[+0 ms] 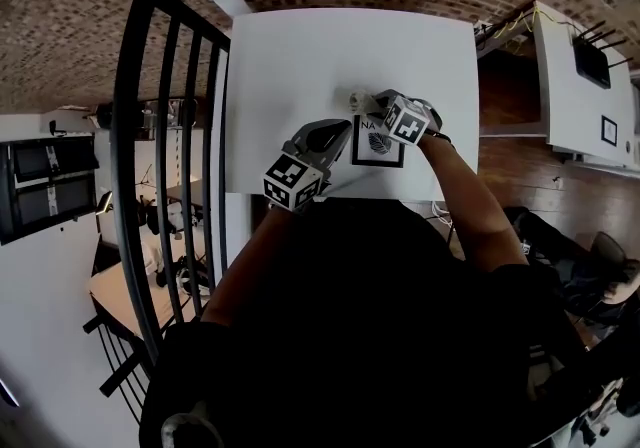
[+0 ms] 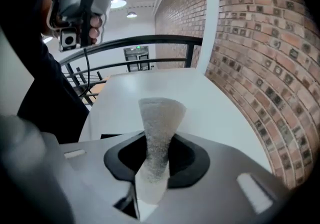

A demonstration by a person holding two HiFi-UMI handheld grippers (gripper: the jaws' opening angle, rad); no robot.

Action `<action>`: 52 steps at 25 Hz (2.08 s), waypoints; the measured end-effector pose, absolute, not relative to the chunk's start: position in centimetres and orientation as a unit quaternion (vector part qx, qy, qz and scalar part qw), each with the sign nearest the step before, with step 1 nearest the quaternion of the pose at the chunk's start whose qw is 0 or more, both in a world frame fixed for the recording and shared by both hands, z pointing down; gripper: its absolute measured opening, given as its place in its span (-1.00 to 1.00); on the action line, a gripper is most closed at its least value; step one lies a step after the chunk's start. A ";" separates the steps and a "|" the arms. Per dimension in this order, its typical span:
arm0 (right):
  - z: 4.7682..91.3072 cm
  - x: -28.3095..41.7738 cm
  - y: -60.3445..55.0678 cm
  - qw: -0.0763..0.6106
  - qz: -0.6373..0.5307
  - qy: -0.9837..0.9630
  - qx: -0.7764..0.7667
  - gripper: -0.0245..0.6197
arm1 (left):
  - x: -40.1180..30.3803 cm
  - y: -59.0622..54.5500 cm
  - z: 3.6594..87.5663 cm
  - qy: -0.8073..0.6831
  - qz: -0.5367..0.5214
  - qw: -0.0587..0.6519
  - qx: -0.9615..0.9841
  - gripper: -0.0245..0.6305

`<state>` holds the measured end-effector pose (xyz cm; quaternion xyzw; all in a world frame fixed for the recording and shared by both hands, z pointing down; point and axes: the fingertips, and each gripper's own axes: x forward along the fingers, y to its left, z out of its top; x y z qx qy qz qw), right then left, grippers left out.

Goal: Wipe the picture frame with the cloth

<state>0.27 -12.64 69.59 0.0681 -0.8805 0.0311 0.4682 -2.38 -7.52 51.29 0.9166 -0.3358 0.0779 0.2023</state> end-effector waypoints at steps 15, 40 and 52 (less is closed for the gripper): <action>74.3 0.3 -13.6 0.571 -0.015 -0.821 0.004 -0.62 | -3.5 -7.5 52.6 -0.368 0.085 0.200 0.904 -0.93; 73.6 9.0 -14.2 0.589 0.017 -0.803 0.085 -0.61 | 0.6 -7.2 52.7 -0.313 0.100 0.205 0.922 -0.93; 72.0 -0.4 -11.4 0.553 -0.033 -0.832 0.008 -0.61 | -0.8 -6.8 53.2 -0.335 0.099 0.211 0.913 -0.93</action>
